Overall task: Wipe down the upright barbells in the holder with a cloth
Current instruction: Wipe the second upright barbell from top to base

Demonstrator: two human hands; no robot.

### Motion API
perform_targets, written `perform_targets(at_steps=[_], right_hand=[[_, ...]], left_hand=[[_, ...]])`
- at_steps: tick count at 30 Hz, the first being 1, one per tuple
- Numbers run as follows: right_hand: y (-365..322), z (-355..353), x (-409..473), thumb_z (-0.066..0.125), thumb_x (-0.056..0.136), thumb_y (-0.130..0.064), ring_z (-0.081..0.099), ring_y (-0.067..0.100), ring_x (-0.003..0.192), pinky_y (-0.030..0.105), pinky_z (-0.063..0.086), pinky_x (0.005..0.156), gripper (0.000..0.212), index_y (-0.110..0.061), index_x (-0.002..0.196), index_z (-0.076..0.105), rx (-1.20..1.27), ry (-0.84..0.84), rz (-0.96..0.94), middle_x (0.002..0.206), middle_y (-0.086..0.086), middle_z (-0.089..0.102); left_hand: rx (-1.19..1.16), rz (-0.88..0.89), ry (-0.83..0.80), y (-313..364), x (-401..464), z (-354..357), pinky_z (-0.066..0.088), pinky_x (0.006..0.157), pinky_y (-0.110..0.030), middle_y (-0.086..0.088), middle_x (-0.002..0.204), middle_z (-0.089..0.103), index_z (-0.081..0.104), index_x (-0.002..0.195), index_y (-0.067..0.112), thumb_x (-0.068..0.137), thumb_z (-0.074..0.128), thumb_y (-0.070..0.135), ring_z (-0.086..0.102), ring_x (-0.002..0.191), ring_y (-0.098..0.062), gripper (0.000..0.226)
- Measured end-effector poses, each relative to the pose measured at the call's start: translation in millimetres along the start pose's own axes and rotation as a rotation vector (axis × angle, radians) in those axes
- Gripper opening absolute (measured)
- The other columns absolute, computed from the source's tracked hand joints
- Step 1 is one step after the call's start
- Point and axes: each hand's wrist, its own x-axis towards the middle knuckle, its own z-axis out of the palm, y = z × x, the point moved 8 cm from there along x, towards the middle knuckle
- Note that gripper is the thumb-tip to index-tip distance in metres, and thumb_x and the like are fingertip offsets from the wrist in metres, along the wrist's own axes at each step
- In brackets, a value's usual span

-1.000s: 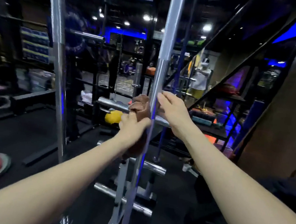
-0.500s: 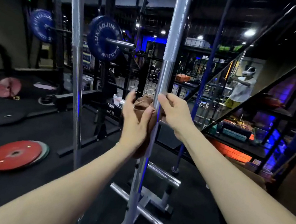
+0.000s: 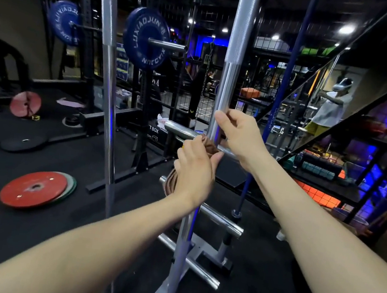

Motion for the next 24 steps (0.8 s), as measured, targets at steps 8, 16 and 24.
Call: perform_targets(at_steps=[8, 16, 24], right_hand=[[5.8, 5.7, -0.6, 0.049, 0.097, -0.037, 0.042, 0.021, 0.070, 0.048, 0.047, 0.072, 0.029, -0.015, 0.078, 0.046, -0.012, -0.029, -0.007, 0.072, 0.002, 0.043], [0.1, 0.8, -3.8, 0.047, 0.099, -0.033, 0.032, 0.009, 0.054, 0.024, 0.032, 0.055, 0.034, -0.020, 0.070, 0.037, -0.074, 0.001, -0.029, 0.062, -0.005, 0.035], [0.1, 10.2, -5.3, 0.047, 0.097, -0.040, 0.047, 0.023, 0.073, 0.050, 0.048, 0.071, 0.039, -0.002, 0.095, 0.049, -0.037, -0.032, 0.014, 0.081, 0.011, 0.048]], left_hand=[[0.035, 0.071, 0.086, -19.1, -22.0, 14.3, 0.048, 0.074, -0.047, -0.014, 0.101, 0.050, 0.053, 0.115, 0.002, 0.086, 0.033, 0.052, 0.049, 0.088, -0.030, 0.061], [-0.045, 0.059, 0.114, 0.8, -0.6, -3.8, 0.033, 0.079, -0.038, -0.013, 0.111, 0.047, 0.049, 0.118, 0.007, 0.095, 0.046, 0.039, 0.044, 0.099, -0.030, 0.040], [-0.002, 0.027, 0.020, -44.7, -38.0, 29.3, 0.049, 0.073, -0.045, -0.009, 0.095, 0.047, 0.052, 0.098, 0.006, 0.088, 0.038, 0.050, 0.048, 0.085, -0.026, 0.048]])
